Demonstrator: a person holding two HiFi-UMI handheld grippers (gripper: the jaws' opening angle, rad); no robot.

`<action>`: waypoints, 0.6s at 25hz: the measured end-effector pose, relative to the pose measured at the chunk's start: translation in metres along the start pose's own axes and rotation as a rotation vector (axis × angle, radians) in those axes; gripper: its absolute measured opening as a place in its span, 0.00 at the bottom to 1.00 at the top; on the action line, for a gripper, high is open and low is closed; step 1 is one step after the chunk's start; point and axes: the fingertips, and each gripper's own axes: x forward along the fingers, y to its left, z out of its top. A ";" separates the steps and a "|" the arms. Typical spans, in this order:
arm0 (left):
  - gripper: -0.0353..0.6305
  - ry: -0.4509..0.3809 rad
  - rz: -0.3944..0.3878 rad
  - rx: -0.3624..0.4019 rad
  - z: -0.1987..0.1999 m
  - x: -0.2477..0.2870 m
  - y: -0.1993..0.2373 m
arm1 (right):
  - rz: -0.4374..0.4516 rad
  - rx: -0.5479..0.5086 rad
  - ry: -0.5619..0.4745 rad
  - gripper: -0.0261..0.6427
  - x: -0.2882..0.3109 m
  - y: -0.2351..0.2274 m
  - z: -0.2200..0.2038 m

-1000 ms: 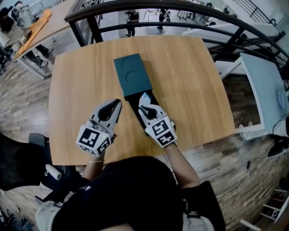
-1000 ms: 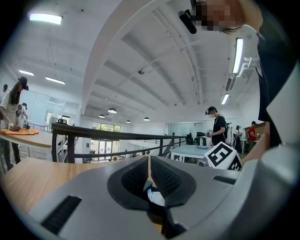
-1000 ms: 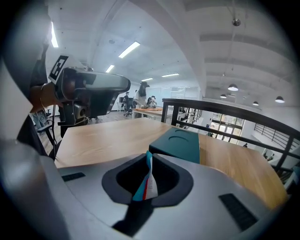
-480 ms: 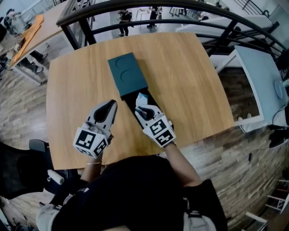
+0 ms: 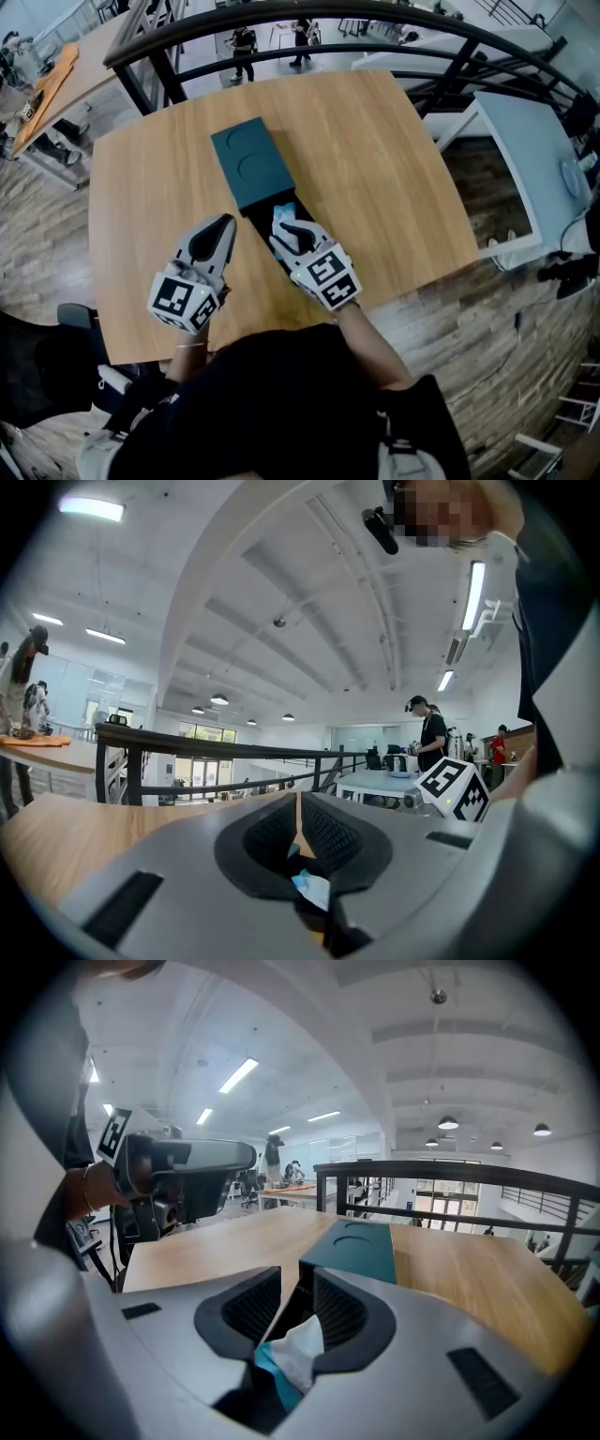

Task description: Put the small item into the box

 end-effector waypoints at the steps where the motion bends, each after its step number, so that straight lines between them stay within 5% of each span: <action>1: 0.09 -0.001 0.003 0.000 0.000 0.001 0.001 | -0.007 0.007 -0.009 0.21 -0.002 -0.002 0.002; 5: 0.09 0.002 0.012 0.003 -0.001 0.001 0.001 | -0.042 0.031 -0.057 0.11 -0.011 -0.010 0.011; 15: 0.09 0.007 0.017 0.008 -0.005 -0.003 -0.002 | -0.093 0.059 -0.154 0.08 -0.025 -0.020 0.033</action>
